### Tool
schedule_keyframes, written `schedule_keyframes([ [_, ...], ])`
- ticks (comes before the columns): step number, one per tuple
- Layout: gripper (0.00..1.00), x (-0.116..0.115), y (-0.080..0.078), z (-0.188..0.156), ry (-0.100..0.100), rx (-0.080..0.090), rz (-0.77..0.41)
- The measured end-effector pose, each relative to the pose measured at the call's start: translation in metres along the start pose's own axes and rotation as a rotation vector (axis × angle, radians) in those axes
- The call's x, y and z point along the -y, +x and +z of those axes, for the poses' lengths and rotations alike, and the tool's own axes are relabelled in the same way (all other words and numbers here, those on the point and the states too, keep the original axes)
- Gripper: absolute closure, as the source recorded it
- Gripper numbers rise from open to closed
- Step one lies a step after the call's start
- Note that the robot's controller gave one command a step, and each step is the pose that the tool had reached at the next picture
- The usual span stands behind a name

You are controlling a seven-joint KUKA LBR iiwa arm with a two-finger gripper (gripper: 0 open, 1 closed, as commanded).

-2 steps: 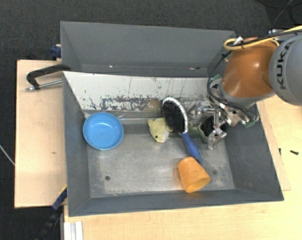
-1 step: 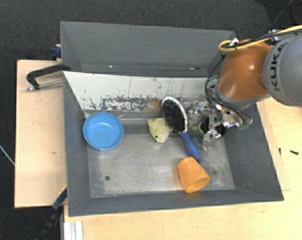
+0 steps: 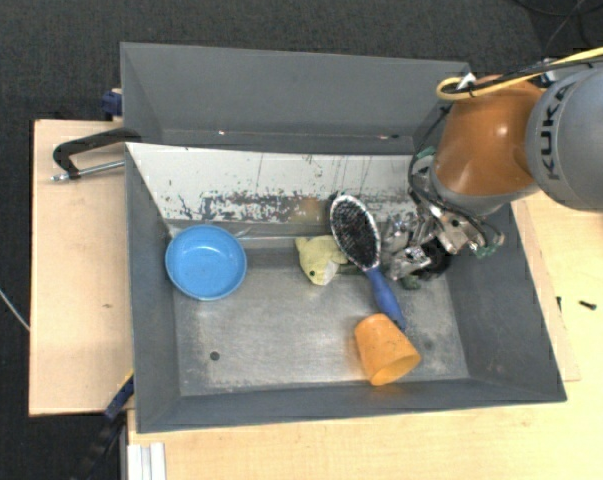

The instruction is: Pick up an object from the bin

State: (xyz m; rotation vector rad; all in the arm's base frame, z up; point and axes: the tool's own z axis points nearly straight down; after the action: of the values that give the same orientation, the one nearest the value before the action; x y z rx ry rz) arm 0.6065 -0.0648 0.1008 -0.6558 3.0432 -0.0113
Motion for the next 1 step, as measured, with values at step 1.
schedule_keyframes([
  [1, 0.0, 0.0, 0.0094, 0.0055, -0.01, -0.035, -0.001],
])
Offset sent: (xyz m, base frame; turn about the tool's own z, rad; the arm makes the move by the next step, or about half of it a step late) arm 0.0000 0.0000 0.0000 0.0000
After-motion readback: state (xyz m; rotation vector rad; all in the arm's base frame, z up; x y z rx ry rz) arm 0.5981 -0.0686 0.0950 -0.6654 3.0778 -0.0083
